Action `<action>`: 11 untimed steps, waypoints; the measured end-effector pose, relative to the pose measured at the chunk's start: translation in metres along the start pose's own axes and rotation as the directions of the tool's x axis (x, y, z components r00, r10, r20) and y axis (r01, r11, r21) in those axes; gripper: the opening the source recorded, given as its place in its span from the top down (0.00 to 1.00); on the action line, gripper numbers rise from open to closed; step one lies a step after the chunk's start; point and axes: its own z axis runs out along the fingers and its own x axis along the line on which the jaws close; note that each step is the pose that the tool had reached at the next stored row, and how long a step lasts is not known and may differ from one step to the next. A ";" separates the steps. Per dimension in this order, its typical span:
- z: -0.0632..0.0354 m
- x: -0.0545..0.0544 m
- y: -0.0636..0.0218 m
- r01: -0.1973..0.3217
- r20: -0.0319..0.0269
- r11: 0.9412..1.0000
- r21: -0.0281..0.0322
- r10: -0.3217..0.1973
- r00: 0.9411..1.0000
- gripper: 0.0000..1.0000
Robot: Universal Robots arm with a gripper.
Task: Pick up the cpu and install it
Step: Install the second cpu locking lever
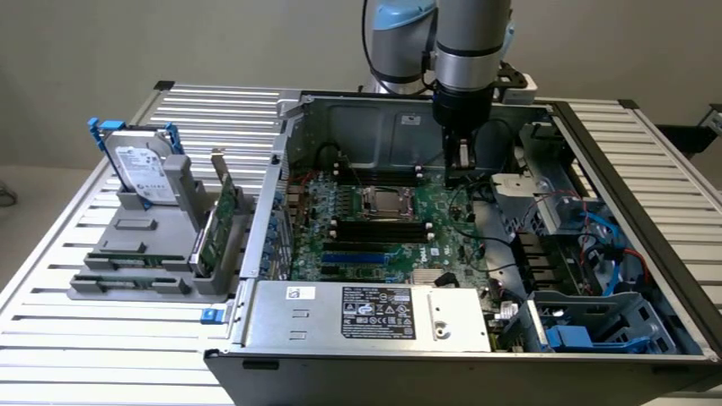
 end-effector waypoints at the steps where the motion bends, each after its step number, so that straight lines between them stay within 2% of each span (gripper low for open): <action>1: 0.0000 0.000 0.0000 0.000 0.000 1.000 0.000 0.000 1.000 0.89; 11: 0.0000 0.000 0.0000 0.000 0.000 1.000 0.000 0.000 1.000 0.89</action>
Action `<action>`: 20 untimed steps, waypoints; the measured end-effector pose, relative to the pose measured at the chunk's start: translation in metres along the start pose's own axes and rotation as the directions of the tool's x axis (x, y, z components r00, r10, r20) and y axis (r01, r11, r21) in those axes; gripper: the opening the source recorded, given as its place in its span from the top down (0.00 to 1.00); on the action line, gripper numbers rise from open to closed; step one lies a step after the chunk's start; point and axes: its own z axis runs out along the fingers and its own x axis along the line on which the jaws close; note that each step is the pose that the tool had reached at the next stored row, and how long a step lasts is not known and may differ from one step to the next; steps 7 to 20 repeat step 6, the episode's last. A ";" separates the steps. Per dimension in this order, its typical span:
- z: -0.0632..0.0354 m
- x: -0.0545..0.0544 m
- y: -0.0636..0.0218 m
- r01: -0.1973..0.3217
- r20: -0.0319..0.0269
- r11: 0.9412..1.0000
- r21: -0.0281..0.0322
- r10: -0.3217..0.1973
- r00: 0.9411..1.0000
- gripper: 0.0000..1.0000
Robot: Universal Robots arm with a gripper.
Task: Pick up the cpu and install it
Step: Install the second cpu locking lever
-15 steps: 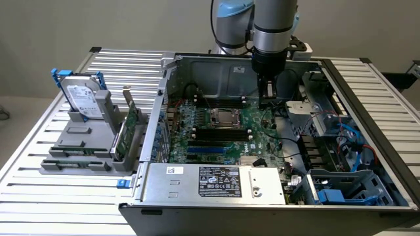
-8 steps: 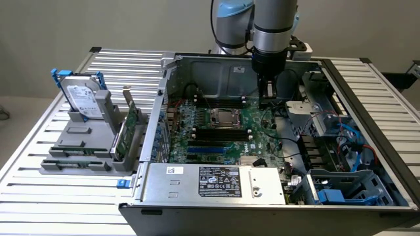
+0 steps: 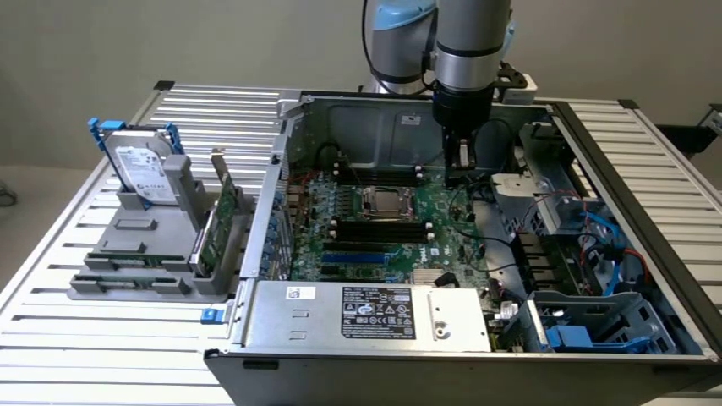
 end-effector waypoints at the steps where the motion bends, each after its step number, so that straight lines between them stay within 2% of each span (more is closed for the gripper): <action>1: 0.0000 0.000 0.0000 0.000 0.000 1.000 0.000 0.000 1.000 0.89; 20: 0.0000 0.000 0.0000 0.000 0.000 1.000 0.000 0.000 1.000 0.89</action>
